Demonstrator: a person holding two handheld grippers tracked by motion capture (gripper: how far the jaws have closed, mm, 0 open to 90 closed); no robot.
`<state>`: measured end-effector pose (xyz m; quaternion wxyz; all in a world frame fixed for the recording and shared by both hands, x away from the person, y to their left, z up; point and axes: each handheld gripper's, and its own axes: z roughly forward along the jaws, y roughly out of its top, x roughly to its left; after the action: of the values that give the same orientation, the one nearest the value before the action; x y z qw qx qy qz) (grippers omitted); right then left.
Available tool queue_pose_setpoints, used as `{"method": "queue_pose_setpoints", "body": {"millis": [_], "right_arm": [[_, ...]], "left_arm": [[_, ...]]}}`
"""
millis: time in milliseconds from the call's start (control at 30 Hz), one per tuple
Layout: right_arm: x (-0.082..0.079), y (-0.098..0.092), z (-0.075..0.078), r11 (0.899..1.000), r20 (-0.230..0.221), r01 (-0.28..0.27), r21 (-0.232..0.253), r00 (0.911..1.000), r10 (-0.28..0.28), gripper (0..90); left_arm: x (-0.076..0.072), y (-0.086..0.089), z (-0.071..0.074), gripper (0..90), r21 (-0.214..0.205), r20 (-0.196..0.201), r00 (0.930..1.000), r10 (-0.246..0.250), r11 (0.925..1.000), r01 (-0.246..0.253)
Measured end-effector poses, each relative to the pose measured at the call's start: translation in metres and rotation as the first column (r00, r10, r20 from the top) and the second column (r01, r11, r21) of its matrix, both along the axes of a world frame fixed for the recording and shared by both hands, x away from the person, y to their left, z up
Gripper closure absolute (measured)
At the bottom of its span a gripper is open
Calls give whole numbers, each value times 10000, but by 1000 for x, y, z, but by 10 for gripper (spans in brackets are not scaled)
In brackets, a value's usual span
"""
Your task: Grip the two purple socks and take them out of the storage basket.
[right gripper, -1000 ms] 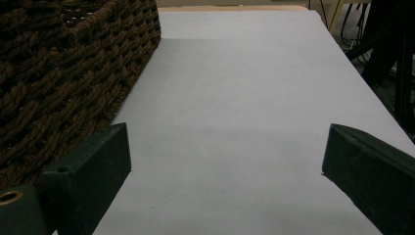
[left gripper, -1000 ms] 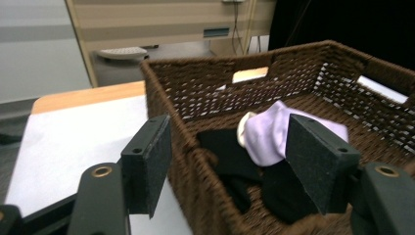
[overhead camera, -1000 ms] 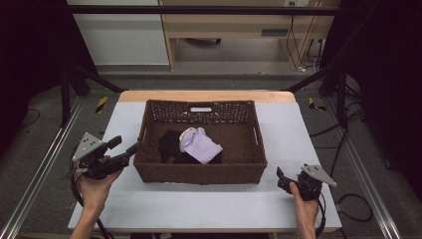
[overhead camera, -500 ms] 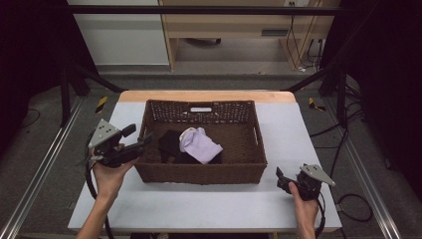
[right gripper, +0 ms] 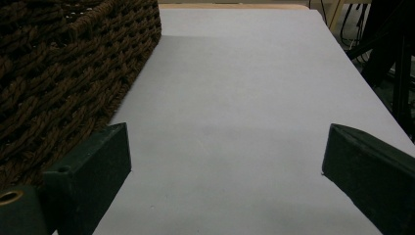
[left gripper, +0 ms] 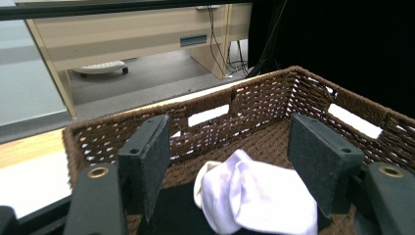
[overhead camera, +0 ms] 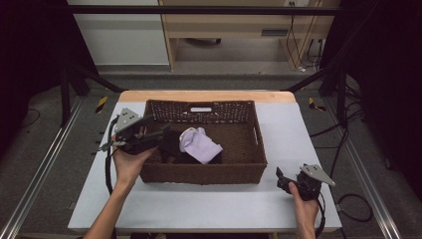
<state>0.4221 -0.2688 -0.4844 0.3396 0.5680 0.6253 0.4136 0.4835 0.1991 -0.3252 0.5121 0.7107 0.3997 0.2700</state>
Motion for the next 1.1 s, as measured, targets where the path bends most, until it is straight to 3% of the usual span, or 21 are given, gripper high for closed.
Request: {"method": "queue_pose_setpoints", "body": {"millis": [233, 467, 667, 1100], "right_arm": [[0, 0, 0, 10000, -3, -2, -3, 10000, 2, 46], [0, 0, 0, 10000, 3, -29, -20, 10000, 29, 46], [1, 1, 0, 10000, -65, -22, -20, 10000, 22, 46], [1, 0, 0, 10000, -99, -20, 18, 9999, 20, 46]], "left_arm": [[19, -19, -4, 329, 123, -42, 10000, -79, 9999, 80], [37, -33, -17, 340, 495, -398, 9992, 9, 9988, 11], [50, -44, -26, 353, 568, -702, 9975, 17, 9984, 23], [62, -63, -47, 403, 1292, -1355, 9908, -50, 9914, 227]]}}
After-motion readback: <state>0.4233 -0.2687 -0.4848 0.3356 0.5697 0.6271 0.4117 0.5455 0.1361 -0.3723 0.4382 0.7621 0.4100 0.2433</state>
